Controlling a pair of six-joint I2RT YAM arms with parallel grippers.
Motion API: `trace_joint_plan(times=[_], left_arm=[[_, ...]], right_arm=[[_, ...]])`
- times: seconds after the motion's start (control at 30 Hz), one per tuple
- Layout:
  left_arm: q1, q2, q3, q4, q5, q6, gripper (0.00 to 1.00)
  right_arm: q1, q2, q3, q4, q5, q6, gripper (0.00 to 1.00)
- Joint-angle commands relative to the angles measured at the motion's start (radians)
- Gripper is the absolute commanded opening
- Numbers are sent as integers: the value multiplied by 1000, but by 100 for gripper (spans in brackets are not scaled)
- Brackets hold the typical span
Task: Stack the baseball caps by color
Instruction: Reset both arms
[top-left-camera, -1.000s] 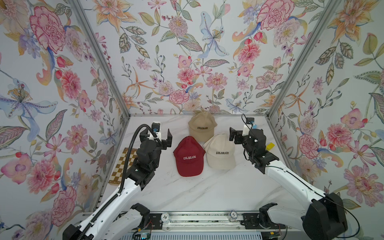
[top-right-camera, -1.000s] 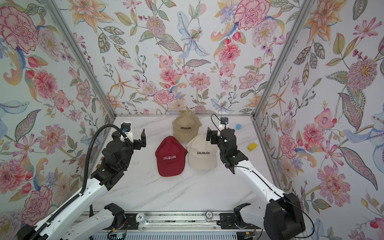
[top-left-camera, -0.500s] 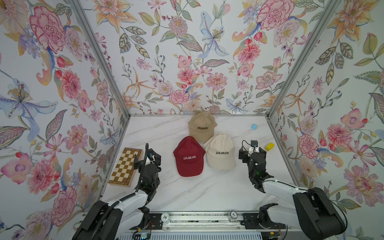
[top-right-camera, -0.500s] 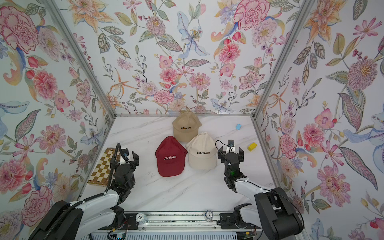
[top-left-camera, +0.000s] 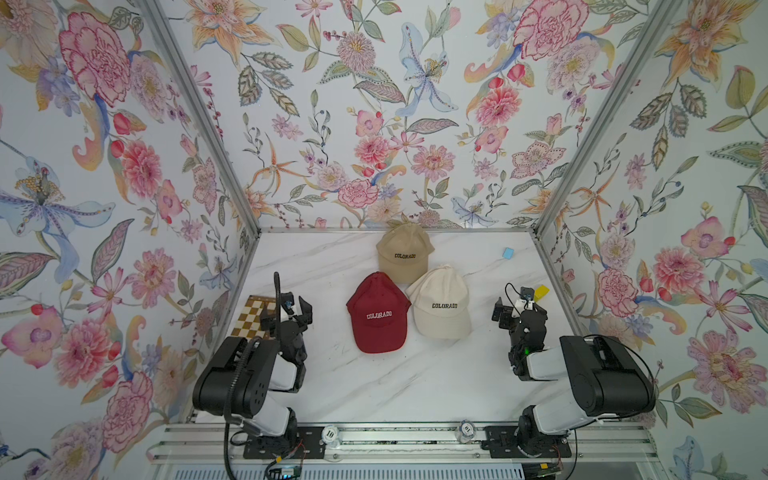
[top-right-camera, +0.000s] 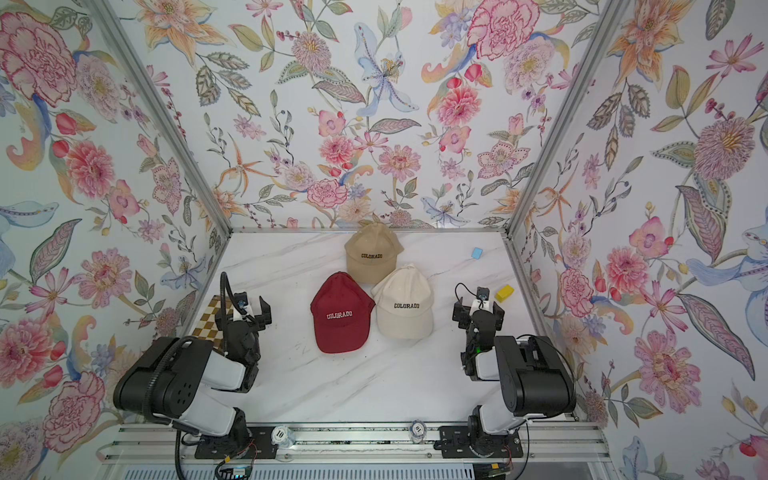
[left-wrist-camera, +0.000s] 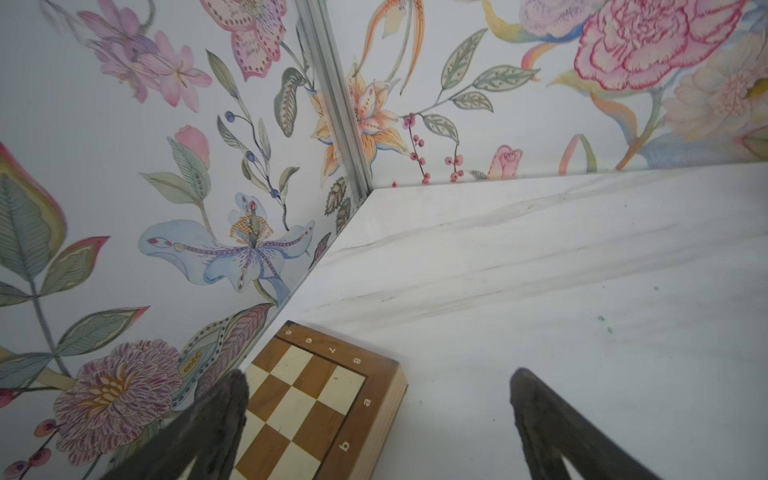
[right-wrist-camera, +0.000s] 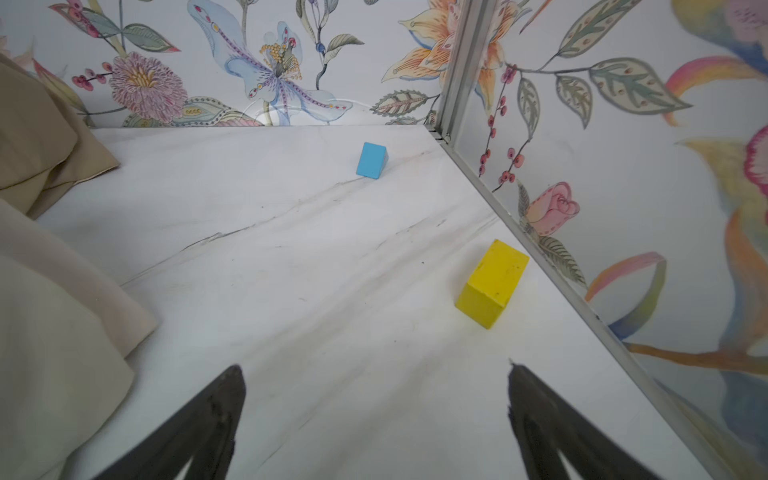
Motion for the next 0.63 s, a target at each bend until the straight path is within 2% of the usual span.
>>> trace_joint_plan(times=[0.0,0.03,0.6], left_arm=[[29,-14,48,18,92,-29,100],[29,22,28,104,95,-20,100],[29,17,25,95,73,-28,100]], right_arm=[[9,0,36,13,-61,14,99],[11,1,35,13,-58,13,99],[22,2,36,12,-71,-6,99]])
